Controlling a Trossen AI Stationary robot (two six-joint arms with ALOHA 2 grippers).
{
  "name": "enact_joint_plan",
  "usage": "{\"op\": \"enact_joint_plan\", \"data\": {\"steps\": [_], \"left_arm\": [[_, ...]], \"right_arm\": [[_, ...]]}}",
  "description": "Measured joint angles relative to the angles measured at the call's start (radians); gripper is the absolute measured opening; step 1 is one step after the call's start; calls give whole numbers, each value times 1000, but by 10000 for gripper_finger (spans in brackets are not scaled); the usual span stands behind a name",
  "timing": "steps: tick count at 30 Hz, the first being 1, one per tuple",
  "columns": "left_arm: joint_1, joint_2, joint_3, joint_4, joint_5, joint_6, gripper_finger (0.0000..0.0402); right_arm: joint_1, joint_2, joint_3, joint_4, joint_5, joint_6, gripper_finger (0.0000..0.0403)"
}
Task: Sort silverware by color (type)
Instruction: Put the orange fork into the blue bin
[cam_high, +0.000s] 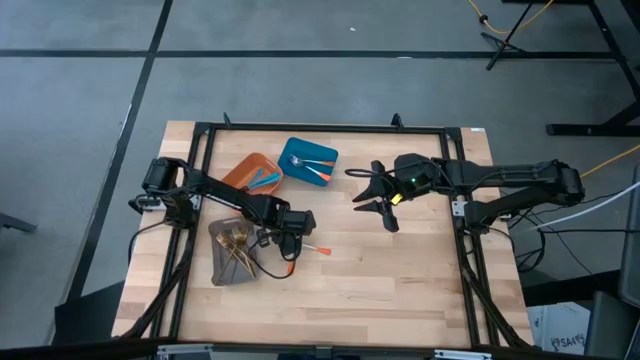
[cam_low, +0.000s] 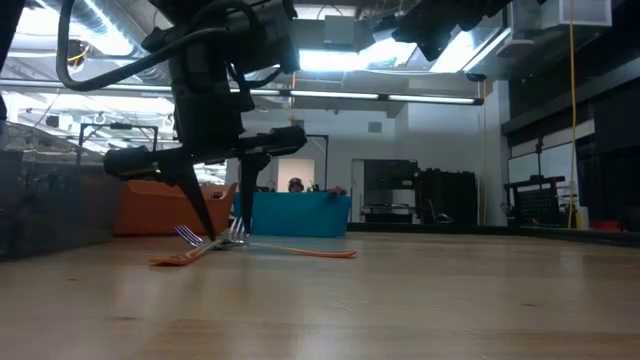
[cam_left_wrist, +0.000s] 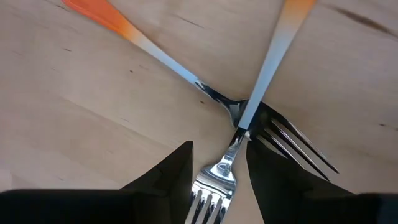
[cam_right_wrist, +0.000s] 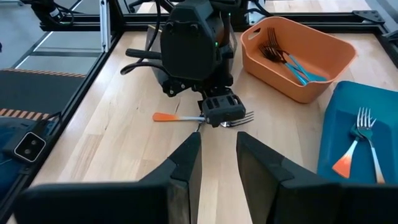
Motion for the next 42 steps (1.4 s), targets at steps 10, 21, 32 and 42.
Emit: {"op": "enact_joint_plan", "data": {"steps": [10, 21, 32, 42], "left_arm": [[10, 32, 4, 24, 39, 1, 144], [10, 37, 2, 25, 41, 0, 89], [10, 38, 1, 24, 42, 1, 25], [10, 37, 0, 34, 40, -8, 9]], "right_arm": [[0, 0, 0, -2, 0, 0, 92], [0, 0, 0, -2, 0, 0, 92], [0, 0, 0, -2, 0, 0, 92], [0, 0, 0, -2, 0, 0, 92]]}}
